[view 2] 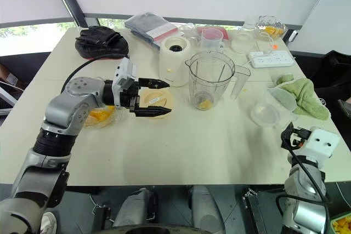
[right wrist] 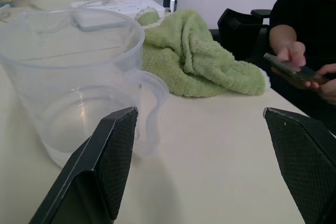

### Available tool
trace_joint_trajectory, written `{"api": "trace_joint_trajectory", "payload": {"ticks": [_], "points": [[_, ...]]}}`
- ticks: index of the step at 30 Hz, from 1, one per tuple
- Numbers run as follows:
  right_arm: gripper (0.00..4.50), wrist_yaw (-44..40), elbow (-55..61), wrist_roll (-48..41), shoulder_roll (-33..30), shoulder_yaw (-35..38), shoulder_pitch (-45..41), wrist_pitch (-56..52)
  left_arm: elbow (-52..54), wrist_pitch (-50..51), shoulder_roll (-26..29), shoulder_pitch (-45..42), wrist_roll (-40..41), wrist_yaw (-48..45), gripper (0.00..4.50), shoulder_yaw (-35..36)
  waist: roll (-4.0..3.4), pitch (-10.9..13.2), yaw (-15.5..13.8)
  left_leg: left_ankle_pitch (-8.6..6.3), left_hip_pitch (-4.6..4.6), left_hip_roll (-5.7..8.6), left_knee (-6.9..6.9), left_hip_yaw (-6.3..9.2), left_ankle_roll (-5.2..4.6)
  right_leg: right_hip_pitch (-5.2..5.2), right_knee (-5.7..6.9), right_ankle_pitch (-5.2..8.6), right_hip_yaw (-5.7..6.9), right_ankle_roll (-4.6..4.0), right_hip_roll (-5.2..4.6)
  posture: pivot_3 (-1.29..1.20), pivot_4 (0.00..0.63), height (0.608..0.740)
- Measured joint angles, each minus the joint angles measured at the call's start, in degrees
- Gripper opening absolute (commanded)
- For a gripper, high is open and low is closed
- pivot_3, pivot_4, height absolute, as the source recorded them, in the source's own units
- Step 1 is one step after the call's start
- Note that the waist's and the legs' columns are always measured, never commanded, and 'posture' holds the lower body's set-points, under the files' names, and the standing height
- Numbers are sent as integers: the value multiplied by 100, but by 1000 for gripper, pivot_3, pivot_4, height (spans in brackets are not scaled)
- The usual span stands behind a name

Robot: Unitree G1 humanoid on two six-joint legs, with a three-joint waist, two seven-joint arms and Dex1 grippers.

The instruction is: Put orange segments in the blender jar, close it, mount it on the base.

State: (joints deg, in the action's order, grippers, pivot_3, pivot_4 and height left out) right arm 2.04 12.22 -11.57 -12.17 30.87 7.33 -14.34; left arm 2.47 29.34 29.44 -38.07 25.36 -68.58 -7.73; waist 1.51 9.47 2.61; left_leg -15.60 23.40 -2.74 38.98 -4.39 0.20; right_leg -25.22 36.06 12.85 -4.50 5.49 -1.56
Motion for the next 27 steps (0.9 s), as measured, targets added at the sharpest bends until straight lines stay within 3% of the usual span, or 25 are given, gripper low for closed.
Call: {"api": "trace_joint_trajectory", "payload": {"ticks": [27], "points": [[3992, 222, -2329, 146, -391, -9, -1249, 1127, 337, 61, 284, 194, 138, 402, 4436, 21, -7, 4, 9, 0, 0, 2, -2, -1, 0, 0, 0, 0, -2, 1, 2, 0, 150, 740]]}}
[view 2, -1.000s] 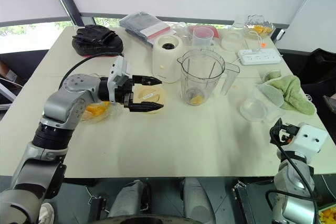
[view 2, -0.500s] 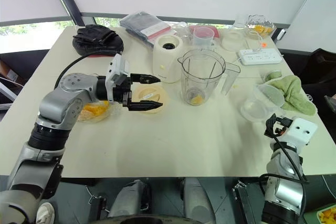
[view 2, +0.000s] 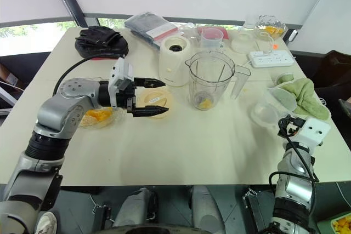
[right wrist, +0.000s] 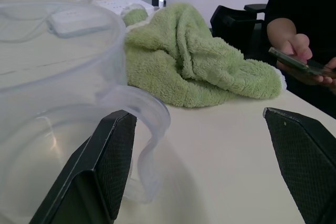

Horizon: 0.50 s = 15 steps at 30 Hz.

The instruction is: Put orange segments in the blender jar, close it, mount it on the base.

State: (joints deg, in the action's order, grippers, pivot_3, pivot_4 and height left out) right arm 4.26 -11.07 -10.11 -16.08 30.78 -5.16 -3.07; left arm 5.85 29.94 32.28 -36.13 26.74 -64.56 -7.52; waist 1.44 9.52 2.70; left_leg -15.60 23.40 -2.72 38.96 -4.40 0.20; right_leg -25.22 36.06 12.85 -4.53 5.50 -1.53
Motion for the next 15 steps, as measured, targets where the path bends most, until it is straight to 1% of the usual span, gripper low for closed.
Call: {"api": "trace_joint_trajectory", "payload": {"ticks": [3, 4, 6, 11, 12, 15], "points": [[3992, 14, -166, 3, -64, 0, -74, 107, 0, -5, 15, 14, 0, 19, 4436, 0, 0, 0, 2, 0, 0, 0, 0, 1, 0, 0, 0, 0, 0, 0, 0, 0, 150, 740], [3736, 23, -184, 3, -67, -1, -85, 126, 0, -7, 15, 15, -1, 32, 4488, 0, 0, 0, 2, 0, 0, 0, 0, 1, 0, 0, 0, 0, 0, 0, 0, 0, 150, 740], [3074, 45, -294, 4, -77, -7, -134, 209, 0, -10, 16, 19, -1, 50, 4500, 0, 0, 0, 1, 0, 0, 0, 0, 1, 0, 0, 0, 0, 0, 0, 0, 0, 150, 740], [427, 50, -636, -8, -148, -14, -278, 374, 0, -24, 40, 51, -2, 57, 4500, 0, -2, 1, -14, 0, 1, 1, 0, 2, 0, 1, 0, 1, 0, 2, 0, 0, 150, 740], [67, 28, -655, -34, -156, -17, -312, 475, -1, -26, 53, 56, -4, 57, 4500, 0, -2, 1, -12, 0, 1, 1, 0, 1, 0, 1, 0, 2, 0, 3, 0, 0, 150, 740], [67, 4, -651, -84, -197, -56, -498, 595, -1, -51, 63, 56, -6, 57, 4500, 0, -2, 1, -30, 0, -1, 2, 1, 6, 0, 9, -2, 2, 1, 3, -1, 0, 150, 740]]}}
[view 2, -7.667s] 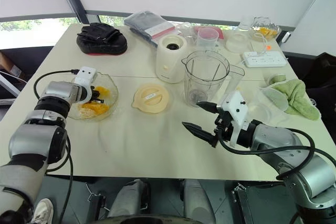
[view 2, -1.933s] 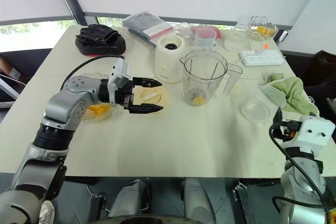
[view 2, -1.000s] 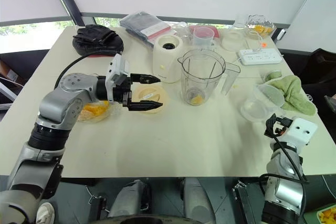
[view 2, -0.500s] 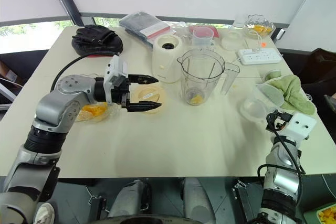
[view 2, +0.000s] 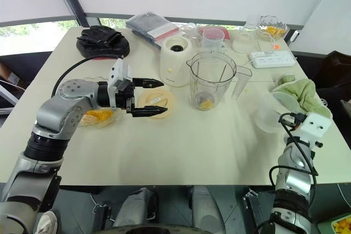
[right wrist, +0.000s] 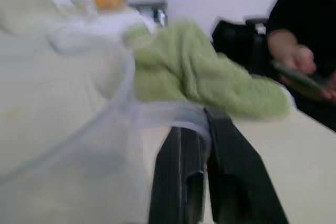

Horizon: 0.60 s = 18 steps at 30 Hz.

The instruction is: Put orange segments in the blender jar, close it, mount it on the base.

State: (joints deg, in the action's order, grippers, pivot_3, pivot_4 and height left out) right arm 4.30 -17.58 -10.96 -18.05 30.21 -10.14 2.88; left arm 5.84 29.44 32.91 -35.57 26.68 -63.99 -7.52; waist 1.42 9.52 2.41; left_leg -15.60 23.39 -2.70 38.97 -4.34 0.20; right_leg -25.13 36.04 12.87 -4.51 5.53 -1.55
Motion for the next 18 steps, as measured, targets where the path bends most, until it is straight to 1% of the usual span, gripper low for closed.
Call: {"api": "trace_joint_trajectory", "payload": {"ticks": [7, 14, 18], "points": [[67, 58, 110, -136, 5, 1, 135, -9, -10, -51, 46, -1, -17, 2, 4500, 1, 0, 0, 5, 0, 0, 1, 0, -2, 0, 2, -4, 1, -3, 2, -3, 0, 150, 740], [67, 306, 880, -337, -20, 139, 278, -440, -140, -153, 29, -7, -49, -11, 4500, -4, -13, 8, 22, 0, 1, 1, -1, -5, 0, -4, -1, 1, -5, 2, -2, 0, 150, 740], [67, 383, 1329, -512, -274, 242, 92, -859, -286, -257, -32, -56, -126, -32, 4500, -18, -34, 20, 40, 0, 1, 1, -1, -7, 0, -8, 2, 1, -9, 2, 0, 0, 150, 740]]}}
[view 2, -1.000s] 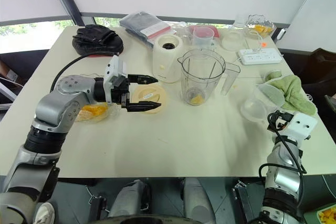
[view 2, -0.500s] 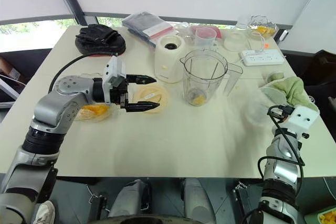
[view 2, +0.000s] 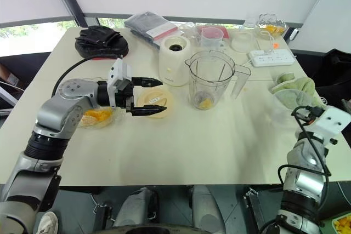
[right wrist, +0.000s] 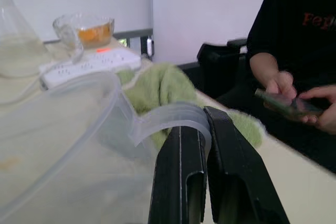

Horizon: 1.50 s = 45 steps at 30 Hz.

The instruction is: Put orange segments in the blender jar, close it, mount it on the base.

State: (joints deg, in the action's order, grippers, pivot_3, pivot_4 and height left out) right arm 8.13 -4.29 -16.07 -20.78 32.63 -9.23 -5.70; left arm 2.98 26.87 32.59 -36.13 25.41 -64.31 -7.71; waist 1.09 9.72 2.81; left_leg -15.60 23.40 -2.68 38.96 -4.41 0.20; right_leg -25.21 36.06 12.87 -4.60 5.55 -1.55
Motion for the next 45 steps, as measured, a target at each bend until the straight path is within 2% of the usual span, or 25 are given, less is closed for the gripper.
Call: {"api": "trace_joint_trajectory", "payload": {"ticks": [10, 19, 30, 45], "points": [[67, -70, 814, -289, -778, -119, -1608, -978, -205, -148, -120, -64, -120, -101, 4500, -18, -11, 9, 66, 0, 1, -1, -9, 2, 0, -5, 2, 1, 0, 2, 6, 0, 150, 740], [67, -631, 815, -243, -986, -1000, -2938, -1393, -209, -152, -109, -58, -123, -65, 4500, -12, -13, 11, 110, 0, 5, -1, -16, 0, 0, -13, 1, 1, 0, 4, 5, 0, 150, 740], [67, -1123, 628, 599, -1001, -2132, -3195, -1462, -11, -140, -12, 71, -114, 92, 4500, 12, -11, 13, 102, 0, 11, 0, -18, -2, 0, -17, -1, 3, 0, 6, 2, 0, 150, 740], [67, -1778, 533, 1818, -1455, -2800, -3231, -1013, 60, -88, -3, 160, -102, 210, 4500, 27, -10, 14, 105, 0, 11, 0, -20, -4, 0, -19, -1, 3, 0, 7, 3, 0, 150, 740]]}}
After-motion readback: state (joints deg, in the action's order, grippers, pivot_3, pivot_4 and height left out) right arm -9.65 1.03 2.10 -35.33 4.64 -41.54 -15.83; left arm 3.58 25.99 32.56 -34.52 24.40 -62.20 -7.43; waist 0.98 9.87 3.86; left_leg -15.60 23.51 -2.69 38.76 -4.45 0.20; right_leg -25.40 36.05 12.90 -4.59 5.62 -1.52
